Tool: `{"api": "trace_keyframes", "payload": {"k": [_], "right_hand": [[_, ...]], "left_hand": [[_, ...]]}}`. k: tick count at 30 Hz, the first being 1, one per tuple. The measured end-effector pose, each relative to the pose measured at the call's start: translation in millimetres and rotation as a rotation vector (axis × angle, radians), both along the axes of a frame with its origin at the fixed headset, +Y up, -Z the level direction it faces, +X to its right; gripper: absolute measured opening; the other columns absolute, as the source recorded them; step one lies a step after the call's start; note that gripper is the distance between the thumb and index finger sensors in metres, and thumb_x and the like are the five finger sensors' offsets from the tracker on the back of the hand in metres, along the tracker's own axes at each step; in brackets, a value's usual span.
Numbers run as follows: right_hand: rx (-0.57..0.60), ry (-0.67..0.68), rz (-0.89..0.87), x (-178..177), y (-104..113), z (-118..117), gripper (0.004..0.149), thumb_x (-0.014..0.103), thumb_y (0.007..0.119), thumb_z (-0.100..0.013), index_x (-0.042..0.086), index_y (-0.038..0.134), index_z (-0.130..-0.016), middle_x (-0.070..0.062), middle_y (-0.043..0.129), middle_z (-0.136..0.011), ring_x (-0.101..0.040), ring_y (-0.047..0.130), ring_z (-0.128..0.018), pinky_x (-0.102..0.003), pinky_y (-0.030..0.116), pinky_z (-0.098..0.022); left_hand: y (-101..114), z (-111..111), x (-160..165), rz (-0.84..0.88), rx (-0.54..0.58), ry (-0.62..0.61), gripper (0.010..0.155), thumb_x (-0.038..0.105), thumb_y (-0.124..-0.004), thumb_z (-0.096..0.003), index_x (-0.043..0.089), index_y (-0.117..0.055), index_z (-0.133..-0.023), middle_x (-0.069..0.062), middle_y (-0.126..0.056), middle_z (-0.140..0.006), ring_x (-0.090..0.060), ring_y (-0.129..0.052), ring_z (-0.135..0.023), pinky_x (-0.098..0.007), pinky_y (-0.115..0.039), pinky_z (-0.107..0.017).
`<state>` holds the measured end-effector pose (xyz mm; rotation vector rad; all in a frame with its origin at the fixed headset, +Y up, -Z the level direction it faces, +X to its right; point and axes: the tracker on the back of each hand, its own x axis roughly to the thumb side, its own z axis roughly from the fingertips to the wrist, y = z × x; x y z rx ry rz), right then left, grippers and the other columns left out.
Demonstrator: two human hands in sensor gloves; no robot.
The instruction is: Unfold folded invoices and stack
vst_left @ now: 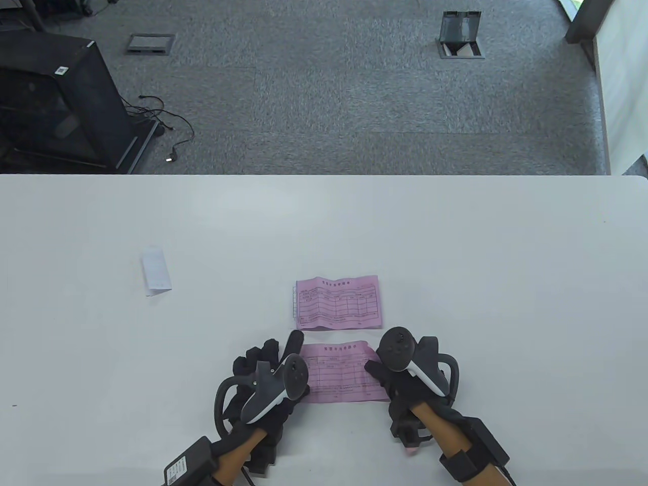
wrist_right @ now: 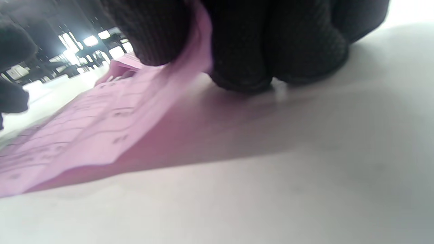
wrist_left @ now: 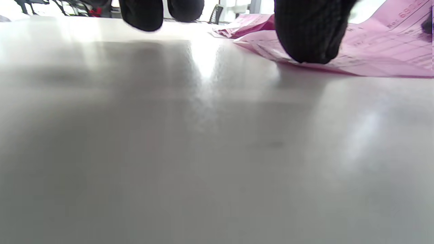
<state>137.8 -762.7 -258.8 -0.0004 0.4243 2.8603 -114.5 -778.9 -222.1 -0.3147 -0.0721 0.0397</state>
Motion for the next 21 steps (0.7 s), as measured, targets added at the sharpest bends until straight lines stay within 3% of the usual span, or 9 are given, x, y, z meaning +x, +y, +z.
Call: {"api": "trace_keyframes", "payload": {"k": [2,6,9,11,13,16,21], "right_hand": [[-0.028,-0.023,-0.013,9.8,2.6,-3.2,0.046,0.051,0.073,-0.047,0.019,0.079,-0.080,-0.002,0.094,-0.059,-0.026,0.092,-0.053,-0.053,0.065,-0.062],[0.092,-0.123,-0.049,29.3,17.5,-3.4,0.052,0.051,0.072,-0.047,0.019,0.074,-0.088,-0.004,0.091,-0.068,-0.030,0.090,-0.062,-0.056,0.061,-0.064],[0.292,-0.134,-0.042,25.8,35.2,5.9,0.054,0.050,0.071,-0.047,0.019,0.069,-0.092,-0.006,0.088,-0.074,-0.032,0.087,-0.067,-0.059,0.058,-0.065],[0.383,-0.008,-0.032,8.1,40.7,15.0,0.055,0.050,0.070,-0.047,0.025,0.065,-0.096,-0.008,0.081,-0.085,-0.035,0.080,-0.077,-0.063,0.052,-0.068],[0.400,0.137,0.012,-19.9,37.2,26.1,0.056,0.051,0.070,-0.048,0.033,0.060,-0.100,-0.009,0.071,-0.097,-0.037,0.069,-0.088,-0.066,0.045,-0.070],[0.354,0.352,0.134,-65.3,18.2,39.4,0.059,0.055,0.066,-0.048,0.041,0.053,-0.104,-0.010,0.056,-0.110,-0.040,0.055,-0.098,-0.070,0.038,-0.072],[0.227,0.450,0.223,-105.5,-6.8,40.1,0.062,0.058,0.060,-0.049,0.043,0.044,-0.107,-0.012,0.044,-0.116,-0.043,0.045,-0.103,-0.072,0.033,-0.072]], "left_hand": [[-2.3,-3.7,-3.5,0.014,-0.053,0.017,0.071,0.055,-0.076,-0.0481,0.046,-0.046,-0.112,-0.018,-0.029,-0.126,-0.050,-0.030,-0.112,-0.074,-0.029,-0.078],[-5.7,-7.5,-9.7,0.080,-0.142,0.042,0.072,0.056,-0.076,-0.0482,0.048,-0.041,-0.111,-0.014,-0.019,-0.125,-0.046,-0.019,-0.113,-0.073,-0.025,-0.079],[-6.6,-8.5,-9.8,0.088,-0.152,0.031,0.074,0.056,-0.075,-0.0482,0.047,-0.038,-0.111,-0.015,-0.016,-0.124,-0.047,-0.016,-0.111,-0.072,-0.025,-0.078],[-6.1,-9.1,-9.1,0.087,-0.161,0.029,0.074,0.056,-0.074,-0.0482,0.047,-0.037,-0.111,-0.016,-0.016,-0.124,-0.047,-0.015,-0.111,-0.072,-0.024,-0.078],[-6.3,-8.8,-8.9,0.087,-0.159,0.025,0.074,0.057,-0.074,-0.0483,0.047,-0.036,-0.111,-0.016,-0.015,-0.123,-0.047,-0.014,-0.111,-0.072,-0.024,-0.078],[-6.5,-8.2,-10.2,0.087,-0.158,0.017,0.074,0.057,-0.073,-0.0483,0.048,-0.035,-0.111,-0.015,-0.014,-0.123,-0.047,-0.013,-0.111,-0.072,-0.023,-0.078],[-7.0,-7.3,-11.2,0.079,-0.156,0.006,0.074,0.058,-0.071,-0.0484,0.048,-0.034,-0.111,-0.015,-0.013,-0.123,-0.046,-0.013,-0.110,-0.071,-0.023,-0.078]]}}
